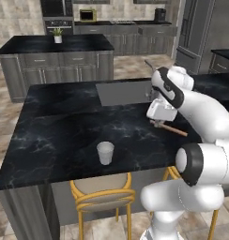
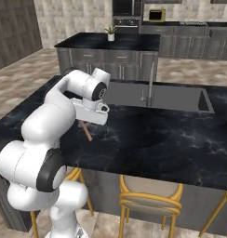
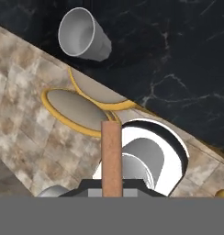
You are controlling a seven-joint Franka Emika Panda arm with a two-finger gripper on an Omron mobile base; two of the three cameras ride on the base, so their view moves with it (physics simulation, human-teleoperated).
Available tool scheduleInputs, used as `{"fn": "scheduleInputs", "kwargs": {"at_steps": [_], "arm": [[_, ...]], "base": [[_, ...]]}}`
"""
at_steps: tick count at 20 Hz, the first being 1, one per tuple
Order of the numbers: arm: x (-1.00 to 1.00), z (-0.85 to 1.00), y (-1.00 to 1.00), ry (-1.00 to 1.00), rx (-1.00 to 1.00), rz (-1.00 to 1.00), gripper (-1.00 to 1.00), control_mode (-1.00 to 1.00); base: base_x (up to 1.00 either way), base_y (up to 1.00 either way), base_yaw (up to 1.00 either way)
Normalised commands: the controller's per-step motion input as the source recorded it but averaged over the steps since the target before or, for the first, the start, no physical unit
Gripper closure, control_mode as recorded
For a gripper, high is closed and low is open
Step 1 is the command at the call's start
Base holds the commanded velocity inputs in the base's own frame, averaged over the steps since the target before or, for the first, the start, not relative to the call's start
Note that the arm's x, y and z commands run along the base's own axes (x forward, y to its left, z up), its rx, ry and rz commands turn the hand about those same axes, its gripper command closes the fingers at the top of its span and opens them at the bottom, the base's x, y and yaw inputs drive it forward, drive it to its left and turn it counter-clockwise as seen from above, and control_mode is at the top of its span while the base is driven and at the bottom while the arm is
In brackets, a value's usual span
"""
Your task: Take a straw from the drawer in front and place it inside the glass cup on the dining counter.
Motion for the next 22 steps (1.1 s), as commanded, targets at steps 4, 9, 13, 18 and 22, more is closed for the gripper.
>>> {"fn": "scheduleInputs", "kwargs": {"at_steps": [4, 9, 13, 18, 22], "arm": [[0.42, 0.24, 0.07, -0.18, 0.27, 0.32, 1.00, -1.00], [0.09, 0.18, 0.31, -0.21, 0.26, 0.23, 1.00, -1.00], [0.03, 0.20, 0.51, -0.20, 0.27, 0.18, 1.00, -1.00], [0.15, 0.11, 0.49, -0.13, 0.33, 0.14, 1.00, -1.00], [0.20, 0.04, 0.45, -0.05, 0.31, 0.13, 1.00, -1.00]], "base": [[0.00, 0.00, 0.00], [0.00, 0.00, 0.00], [0.00, 0.00, 0.00], [0.00, 0.00, 0.00], [0.00, 0.00, 0.00]]}}
